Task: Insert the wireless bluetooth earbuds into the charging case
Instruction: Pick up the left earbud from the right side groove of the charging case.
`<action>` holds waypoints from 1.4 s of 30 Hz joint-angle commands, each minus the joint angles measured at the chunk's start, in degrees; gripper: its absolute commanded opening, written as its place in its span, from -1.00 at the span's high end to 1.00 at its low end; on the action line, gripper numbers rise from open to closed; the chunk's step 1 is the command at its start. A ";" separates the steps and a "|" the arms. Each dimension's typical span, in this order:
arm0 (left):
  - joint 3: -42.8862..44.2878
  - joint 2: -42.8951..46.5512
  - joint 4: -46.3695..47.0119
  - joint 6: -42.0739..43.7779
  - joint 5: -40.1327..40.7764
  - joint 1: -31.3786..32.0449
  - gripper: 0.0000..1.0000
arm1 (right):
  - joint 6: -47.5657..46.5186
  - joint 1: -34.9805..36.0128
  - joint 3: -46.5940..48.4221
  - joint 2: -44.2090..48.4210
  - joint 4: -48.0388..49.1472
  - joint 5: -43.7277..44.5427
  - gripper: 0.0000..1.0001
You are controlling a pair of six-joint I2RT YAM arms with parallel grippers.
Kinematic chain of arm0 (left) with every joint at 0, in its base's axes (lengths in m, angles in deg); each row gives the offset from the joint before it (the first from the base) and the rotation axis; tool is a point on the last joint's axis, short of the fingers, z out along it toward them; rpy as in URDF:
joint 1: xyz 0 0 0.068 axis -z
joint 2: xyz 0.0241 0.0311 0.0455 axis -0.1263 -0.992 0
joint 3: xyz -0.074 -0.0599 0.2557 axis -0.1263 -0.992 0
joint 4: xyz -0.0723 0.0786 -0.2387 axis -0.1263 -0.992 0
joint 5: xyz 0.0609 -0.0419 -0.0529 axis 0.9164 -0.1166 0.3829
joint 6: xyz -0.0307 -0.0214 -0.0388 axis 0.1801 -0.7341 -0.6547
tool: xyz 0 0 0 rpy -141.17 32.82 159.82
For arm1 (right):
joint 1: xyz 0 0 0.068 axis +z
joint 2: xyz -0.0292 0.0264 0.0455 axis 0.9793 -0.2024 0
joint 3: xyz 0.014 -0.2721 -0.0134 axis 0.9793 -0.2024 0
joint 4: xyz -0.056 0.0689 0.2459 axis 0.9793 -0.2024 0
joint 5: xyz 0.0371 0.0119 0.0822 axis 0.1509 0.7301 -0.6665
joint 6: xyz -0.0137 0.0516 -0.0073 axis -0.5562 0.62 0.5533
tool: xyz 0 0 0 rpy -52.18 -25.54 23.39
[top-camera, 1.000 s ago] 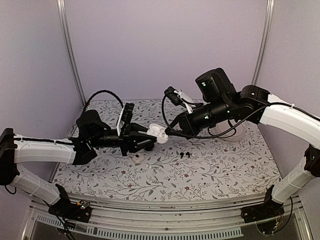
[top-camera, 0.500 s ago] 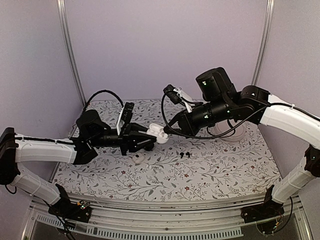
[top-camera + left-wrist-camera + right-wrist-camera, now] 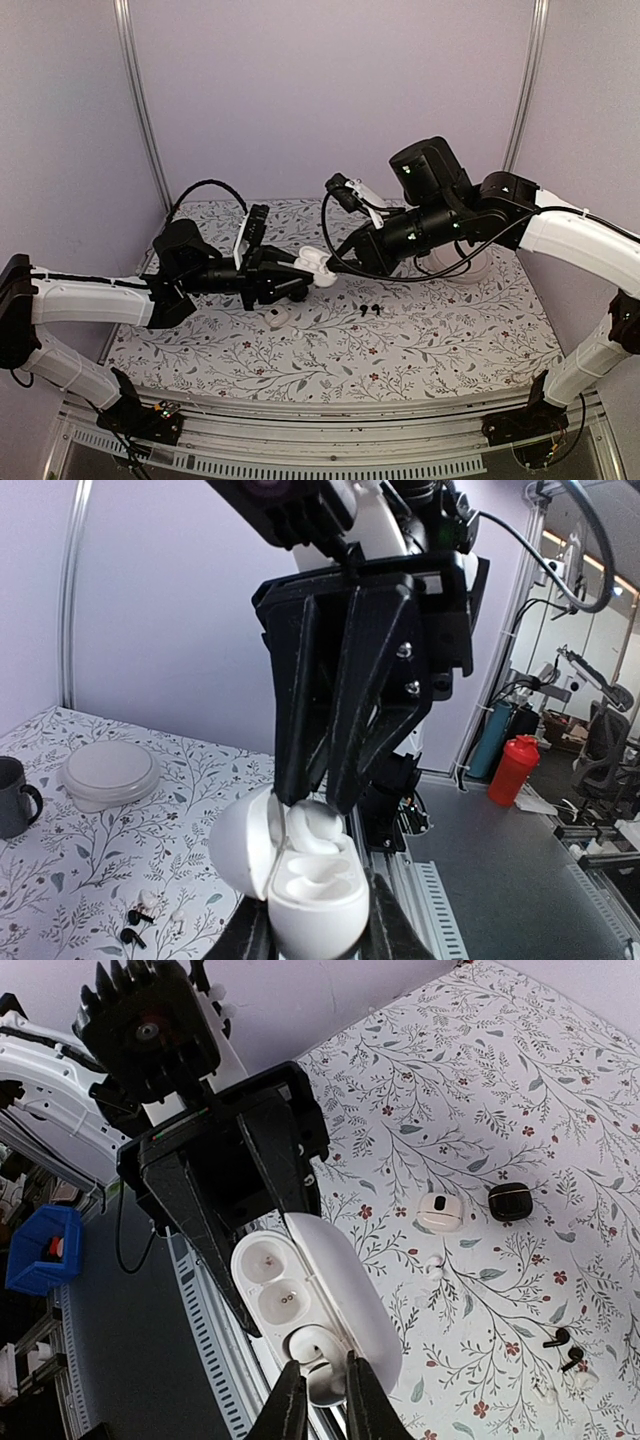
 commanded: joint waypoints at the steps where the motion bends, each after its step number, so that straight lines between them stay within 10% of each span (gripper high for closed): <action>1: 1.90 0.58 2.13 1.25 -0.13 -0.48 1.00 | -0.67 0.70 1.45 -1.46 -2.15 1.78 0.66; 20: 0.86 3.77 0.81 5.70 3.71 -0.22 1.00 | 1.78 1.25 3.62 -3.24 -3.79 5.19 0.42; 42: 0.81 3.10 0.75 5.90 4.62 0.16 1.00 | 2.75 1.28 2.48 -1.62 0.71 3.99 0.81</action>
